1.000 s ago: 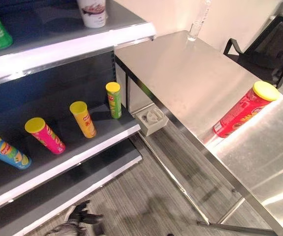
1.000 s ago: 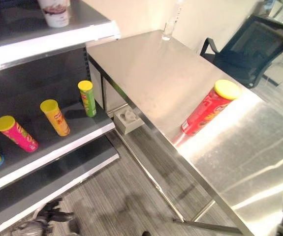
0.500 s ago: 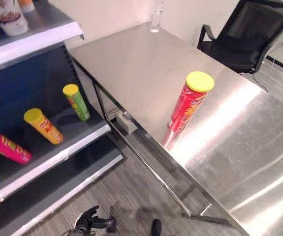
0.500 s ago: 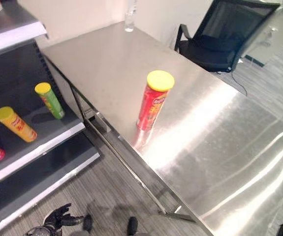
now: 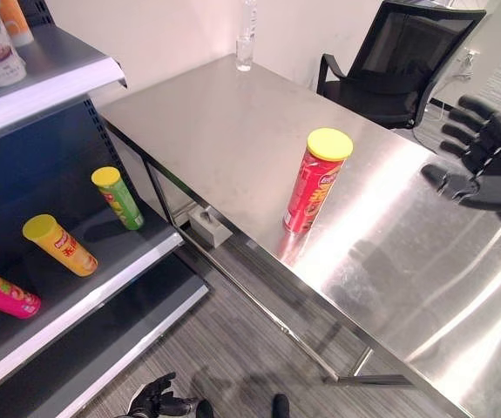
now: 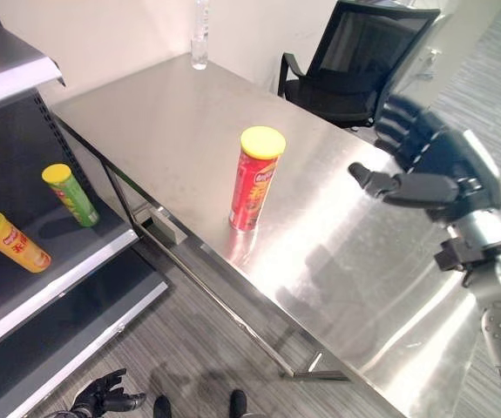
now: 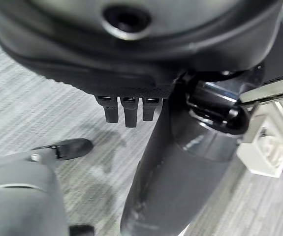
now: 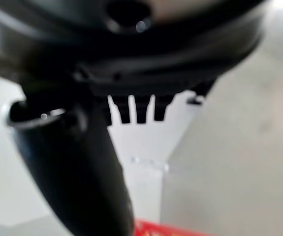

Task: Put the goods on the table back onto the shelves and tidy them up.

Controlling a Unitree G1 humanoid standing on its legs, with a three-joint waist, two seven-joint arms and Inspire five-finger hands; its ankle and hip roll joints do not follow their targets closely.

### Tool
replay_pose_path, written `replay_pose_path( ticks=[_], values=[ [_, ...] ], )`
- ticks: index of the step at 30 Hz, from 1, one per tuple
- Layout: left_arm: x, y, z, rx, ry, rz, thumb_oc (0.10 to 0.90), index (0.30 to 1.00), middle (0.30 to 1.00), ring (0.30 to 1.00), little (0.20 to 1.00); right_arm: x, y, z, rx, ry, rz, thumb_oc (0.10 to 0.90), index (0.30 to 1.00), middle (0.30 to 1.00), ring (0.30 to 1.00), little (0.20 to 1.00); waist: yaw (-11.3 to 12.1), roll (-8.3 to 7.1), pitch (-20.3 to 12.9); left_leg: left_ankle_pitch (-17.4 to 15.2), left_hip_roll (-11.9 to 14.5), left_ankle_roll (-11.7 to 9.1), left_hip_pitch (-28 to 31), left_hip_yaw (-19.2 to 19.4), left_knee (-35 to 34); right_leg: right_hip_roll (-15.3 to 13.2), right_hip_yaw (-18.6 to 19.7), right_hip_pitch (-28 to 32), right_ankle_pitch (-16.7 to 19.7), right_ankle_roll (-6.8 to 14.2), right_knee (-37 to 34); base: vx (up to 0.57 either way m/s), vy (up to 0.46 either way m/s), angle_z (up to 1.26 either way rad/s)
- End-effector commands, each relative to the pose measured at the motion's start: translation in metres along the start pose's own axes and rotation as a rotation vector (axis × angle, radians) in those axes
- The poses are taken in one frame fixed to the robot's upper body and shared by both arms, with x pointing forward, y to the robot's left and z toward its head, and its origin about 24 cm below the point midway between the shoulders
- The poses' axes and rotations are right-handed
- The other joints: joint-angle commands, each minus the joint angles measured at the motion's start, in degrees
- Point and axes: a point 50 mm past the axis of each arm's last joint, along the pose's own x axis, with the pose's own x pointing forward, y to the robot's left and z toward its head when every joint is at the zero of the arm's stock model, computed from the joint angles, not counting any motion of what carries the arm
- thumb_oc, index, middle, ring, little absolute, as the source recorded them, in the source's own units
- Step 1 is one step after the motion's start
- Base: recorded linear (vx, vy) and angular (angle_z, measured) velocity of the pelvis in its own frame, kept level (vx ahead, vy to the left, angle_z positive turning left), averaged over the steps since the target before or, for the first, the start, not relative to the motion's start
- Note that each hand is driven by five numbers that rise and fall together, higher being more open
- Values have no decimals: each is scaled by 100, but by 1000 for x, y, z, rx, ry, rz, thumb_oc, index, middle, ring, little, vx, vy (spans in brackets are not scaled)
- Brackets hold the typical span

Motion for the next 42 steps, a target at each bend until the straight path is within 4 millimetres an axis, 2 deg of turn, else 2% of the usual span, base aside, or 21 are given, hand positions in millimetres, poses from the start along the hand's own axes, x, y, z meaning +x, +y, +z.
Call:
replay_pose_path(
  ticks=[1,12,27,42],
  values=[
    [3,16,18,68,-64,17,800,900,900,900,900,11,14,50,-129,-165,149,800,900,900,900,900,149,-368,-454,-283,137,-323,-102,7,29,-556,-192,141,-511,834,106,0,0,0],
    [2,14,9,59,-34,28,800,900,900,900,900,20,36,34,-110,-179,176,800,900,900,900,900,284,-282,-426,-239,109,-308,-158,-141,29,-606,-293,199,-552,813,106,16,0,8],
    [-2,19,-4,16,0,69,800,900,900,900,900,25,32,20,-121,-183,45,800,900,900,900,900,493,-278,-330,-236,-39,-255,-346,-365,51,-771,-494,207,-535,859,106,17,15,12],
    [-3,18,-6,-5,7,85,800,900,900,900,900,37,35,10,-49,-226,-60,800,900,900,900,900,664,-267,-320,-286,-135,-194,-377,-525,65,-867,-593,269,-538,878,106,17,11,7]
  ],
)
